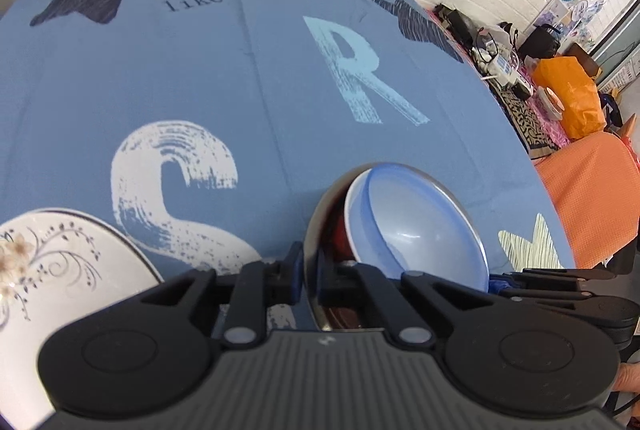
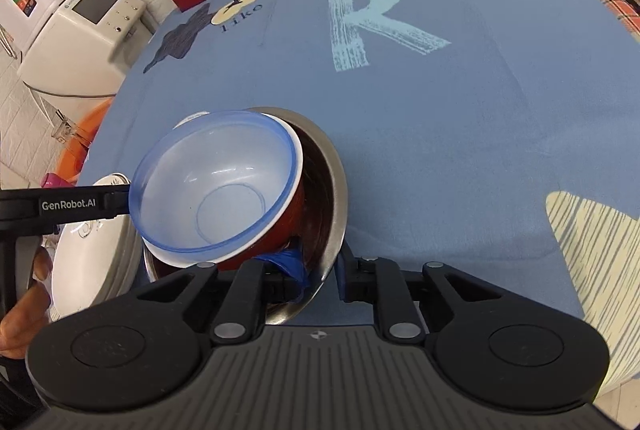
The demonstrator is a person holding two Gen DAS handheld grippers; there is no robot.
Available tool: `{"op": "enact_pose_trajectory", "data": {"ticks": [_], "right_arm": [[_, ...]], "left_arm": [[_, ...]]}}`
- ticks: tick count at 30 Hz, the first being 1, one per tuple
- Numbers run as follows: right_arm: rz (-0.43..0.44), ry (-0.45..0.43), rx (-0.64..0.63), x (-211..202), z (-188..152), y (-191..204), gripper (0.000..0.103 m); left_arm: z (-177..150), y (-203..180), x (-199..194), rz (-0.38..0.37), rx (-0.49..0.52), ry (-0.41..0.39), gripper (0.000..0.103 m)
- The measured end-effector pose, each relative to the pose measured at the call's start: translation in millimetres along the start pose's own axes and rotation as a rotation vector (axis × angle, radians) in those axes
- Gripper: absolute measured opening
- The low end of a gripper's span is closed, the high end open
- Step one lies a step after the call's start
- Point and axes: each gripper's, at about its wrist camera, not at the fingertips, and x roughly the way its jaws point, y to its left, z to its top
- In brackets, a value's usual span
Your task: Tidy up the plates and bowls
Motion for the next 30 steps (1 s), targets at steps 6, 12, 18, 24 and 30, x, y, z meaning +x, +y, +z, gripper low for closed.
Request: {"op": "enact_pose_trajectory", "data": {"ticks": [6, 12, 18, 24, 30], "right_arm": [[0.017, -0.034, -0.057, -9.6, 13.3, 27.9, 0.000], [0.085, -0.030, -0.133, -3.7, 24.5, 75.2, 0.000], [0.162, 0.021, -0.259, 23.1, 24.5, 141.9, 0.001], [0.178, 0.122, -0.325, 59.5, 7.6, 179.9, 0.002], [0.130, 0.164, -0.337, 74.8, -1.0, 185.9, 0.002]], "left_arm": [[7.6, 13.6, -33.8, 0.014, -0.018, -0.059, 0.000], [3.9, 45.9, -88.0, 0.088, -0.045, -0.129, 0.000], [-19.7, 96.9, -136.9, 0.197, -0.122, -0.186, 0.000], [-46.8, 140.7, -141.6, 0.234, -0.198, -0.172, 0.000], [-56.2, 156.8, -125.0, 0.206, -0.228, -0.151, 0.000]]}}
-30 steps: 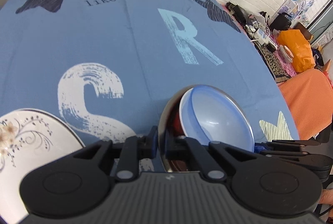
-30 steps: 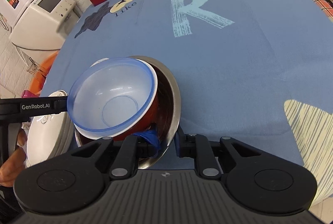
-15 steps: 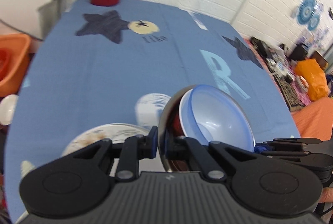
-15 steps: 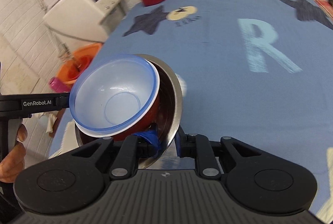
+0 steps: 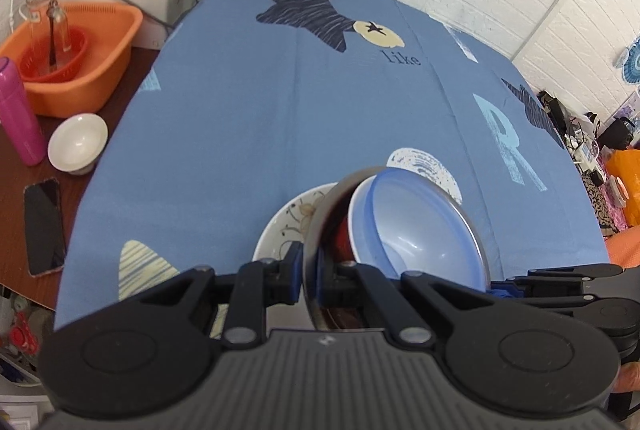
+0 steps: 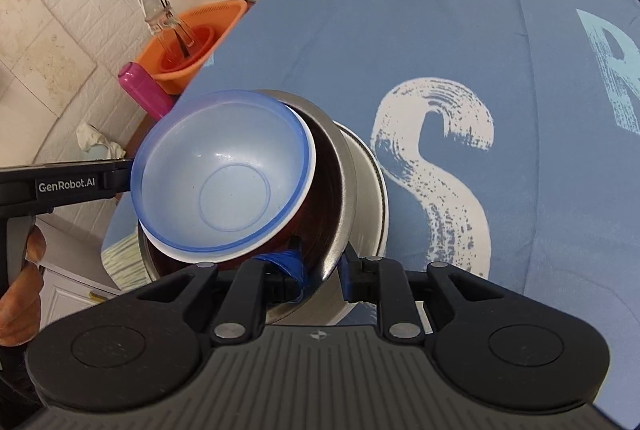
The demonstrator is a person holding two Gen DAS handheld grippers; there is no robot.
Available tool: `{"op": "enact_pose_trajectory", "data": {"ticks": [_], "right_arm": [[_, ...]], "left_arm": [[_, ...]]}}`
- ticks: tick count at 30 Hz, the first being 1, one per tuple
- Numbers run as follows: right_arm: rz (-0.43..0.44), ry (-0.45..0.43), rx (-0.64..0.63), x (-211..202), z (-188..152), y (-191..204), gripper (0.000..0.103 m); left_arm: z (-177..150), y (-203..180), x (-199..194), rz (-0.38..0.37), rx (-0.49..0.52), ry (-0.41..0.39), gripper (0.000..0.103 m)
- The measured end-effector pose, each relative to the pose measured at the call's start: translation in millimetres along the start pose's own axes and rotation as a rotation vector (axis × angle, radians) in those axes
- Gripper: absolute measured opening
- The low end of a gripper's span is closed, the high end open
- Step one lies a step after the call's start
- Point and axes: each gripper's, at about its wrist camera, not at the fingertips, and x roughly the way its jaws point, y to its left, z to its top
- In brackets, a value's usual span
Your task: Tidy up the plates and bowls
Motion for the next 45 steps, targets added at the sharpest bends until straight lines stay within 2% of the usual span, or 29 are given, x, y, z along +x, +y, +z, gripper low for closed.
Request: {"op": "enact_pose_trajectory", "data": {"ticks": [4, 10, 24, 29, 32, 33, 35, 37, 40, 45], "right_arm": [[-0.011, -0.011, 0.004, -0.4, 0.1, 2.1, 0.003], [-0.031, -0.019, 0.008, -0.9, 2.4, 3.8, 0.004], [-0.006, -0.013, 0.048, -4.7, -4.5, 1.1, 0.005], [0.007, -0.058, 0.061, -16.8, -10.6, -2.4, 0.006], [0.003, -0.096, 0.087, -26.3, -12.5, -6.2, 0.007], [-0.002, -0.113, 0.084, -31.2, -14.2, -7.6, 0.007], [0.010, -0.163, 0.096, -42.3, -19.3, -13.0, 0.008], [0.028, -0.201, 0.130, -50.7, -24.6, -18.4, 0.009], [0.089, -0.249, 0.195, -59.0, -33.8, -24.2, 0.009], [0.180, -0.372, 0.275, -64.3, -56.5, -27.7, 0.012]], "left_arm": [[-5.4, 1.0, 5.4, 0.010, 0.005, -0.018, 0.000], [-5.4, 10.3, 9.3, -0.023, -0.042, -0.007, 0.000], [-9.8, 15.5, 3.9, -0.028, -0.087, 0.007, 0.000], [-9.6, 22.1, 2.0, -0.017, -0.124, -0.005, 0.016], [-8.8, 23.7, -9.1, -0.032, -0.134, -0.047, 0.035], [-8.9, 23.5, -13.8, -0.011, -0.134, -0.069, 0.053], [-9.7, 22.2, -24.6, 0.011, -0.124, -0.128, 0.054], [-9.0, 20.5, -33.0, 0.007, -0.124, -0.150, 0.054], [-12.3, 12.8, -42.9, -0.006, -0.125, -0.183, 0.055], [-30.5, -11.4, -55.2, 0.032, -0.089, -0.260, 0.057]]}}
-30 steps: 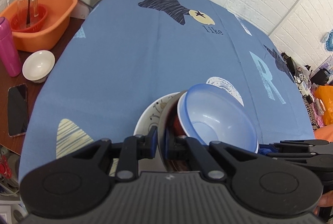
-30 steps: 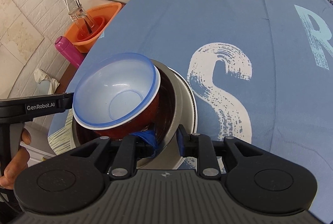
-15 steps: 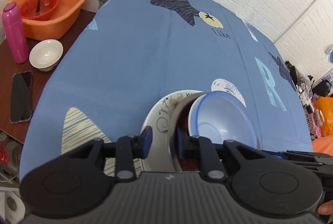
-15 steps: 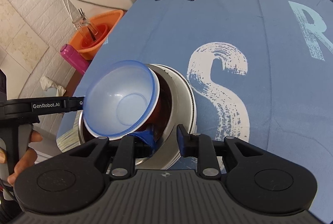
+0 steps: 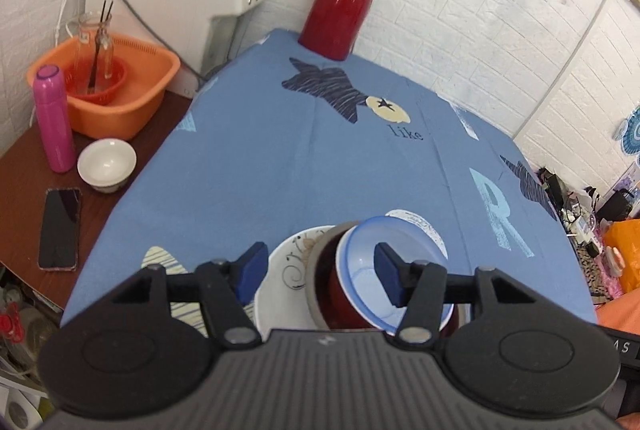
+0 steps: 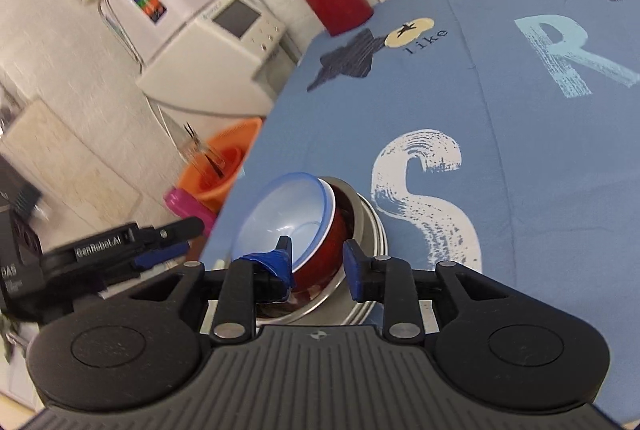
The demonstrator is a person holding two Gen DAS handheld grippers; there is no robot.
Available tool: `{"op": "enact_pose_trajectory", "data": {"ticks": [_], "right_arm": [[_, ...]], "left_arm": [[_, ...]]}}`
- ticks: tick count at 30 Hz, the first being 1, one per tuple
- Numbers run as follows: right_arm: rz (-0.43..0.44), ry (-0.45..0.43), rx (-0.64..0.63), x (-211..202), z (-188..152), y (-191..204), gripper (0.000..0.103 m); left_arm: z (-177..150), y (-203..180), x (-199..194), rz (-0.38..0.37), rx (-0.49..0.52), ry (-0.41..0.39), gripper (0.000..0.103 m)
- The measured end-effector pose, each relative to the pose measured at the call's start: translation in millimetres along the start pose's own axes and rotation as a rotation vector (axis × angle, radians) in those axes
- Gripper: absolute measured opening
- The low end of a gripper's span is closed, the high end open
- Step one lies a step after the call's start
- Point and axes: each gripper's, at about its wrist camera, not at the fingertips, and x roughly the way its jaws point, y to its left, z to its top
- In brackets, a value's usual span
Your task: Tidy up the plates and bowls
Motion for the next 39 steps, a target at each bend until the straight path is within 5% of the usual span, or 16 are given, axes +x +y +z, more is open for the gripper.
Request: {"op": "enact_pose_trajectory", "data": {"ticks": [7, 14, 21, 27, 39], "right_arm": [[-0.050, -0.197, 0.110, -25.1, -50.3, -19.3, 0.016], [-0.123, -0.273, 0.109, -53.9, -88.8, -31.7, 0.020], [-0.420, -0.289, 0.077, -82.2, -106.6, -16.7, 0.023], [-0.335, -0.425, 0.019, -115.5, -139.2, -13.8, 0.024], [-0.384, -0.377, 0.054, -142.2, -192.4, -39.4, 0.028]], "left_arm": [[-46.0, -36.5, -25.3, 0.073, 0.084, -0.102, 0.058], [-102.0, -65.1, -49.8, 0.083, 0.158, -0.165, 0.060], [-147.7, -80.5, -68.7, 0.053, 0.173, -0.152, 0.061], [-174.6, -94.0, -84.1, 0.032, 0.240, -0.141, 0.061], [-207.4, -112.8, -94.7, 0.039, 0.332, -0.132, 0.061]]}}
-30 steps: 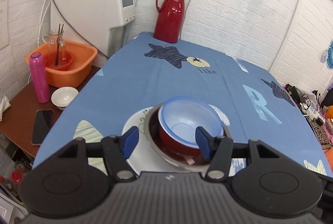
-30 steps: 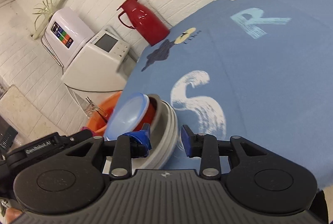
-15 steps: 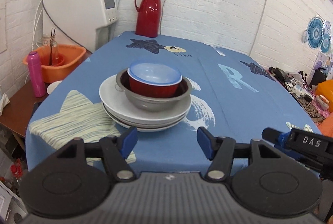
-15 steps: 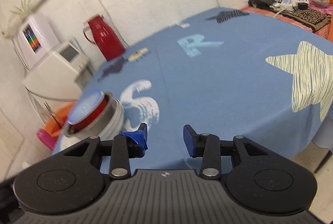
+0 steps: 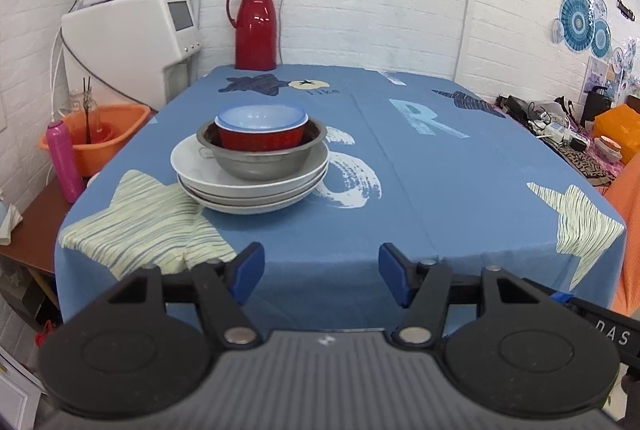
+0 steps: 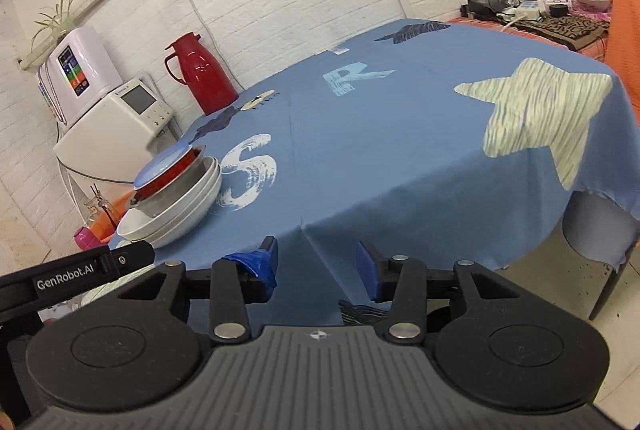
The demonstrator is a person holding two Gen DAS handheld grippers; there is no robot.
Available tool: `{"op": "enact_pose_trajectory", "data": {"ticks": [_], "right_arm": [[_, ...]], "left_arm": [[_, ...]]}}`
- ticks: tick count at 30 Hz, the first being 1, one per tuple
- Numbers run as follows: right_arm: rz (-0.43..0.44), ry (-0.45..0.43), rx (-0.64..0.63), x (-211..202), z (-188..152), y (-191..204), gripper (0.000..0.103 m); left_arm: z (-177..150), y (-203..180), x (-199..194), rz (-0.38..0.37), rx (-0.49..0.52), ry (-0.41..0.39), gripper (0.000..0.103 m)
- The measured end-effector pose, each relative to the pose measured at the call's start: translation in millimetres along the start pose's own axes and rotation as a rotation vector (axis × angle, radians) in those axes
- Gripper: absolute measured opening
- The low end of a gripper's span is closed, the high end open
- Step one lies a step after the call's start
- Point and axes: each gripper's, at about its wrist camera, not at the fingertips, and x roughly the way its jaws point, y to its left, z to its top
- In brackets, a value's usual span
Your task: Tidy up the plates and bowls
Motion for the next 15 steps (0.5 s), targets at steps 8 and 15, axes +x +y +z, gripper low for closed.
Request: {"op": "enact_pose_trajectory", "data": {"ticks": [8, 15], "right_arm": [[-0.041, -0.006, -0.090, -6.2, -4.3, 9.4, 0.030], [-0.049, 0.010, -0.177, -3.2, -13.5, 23.0, 0.031]], "left_arm": [[-1.0, -3.8, -4.7, 0.043, 0.024, -0.022, 0.062], [-5.4, -8.0, -3.1, 0.045, 0.042, -0.024, 0.062]]}}
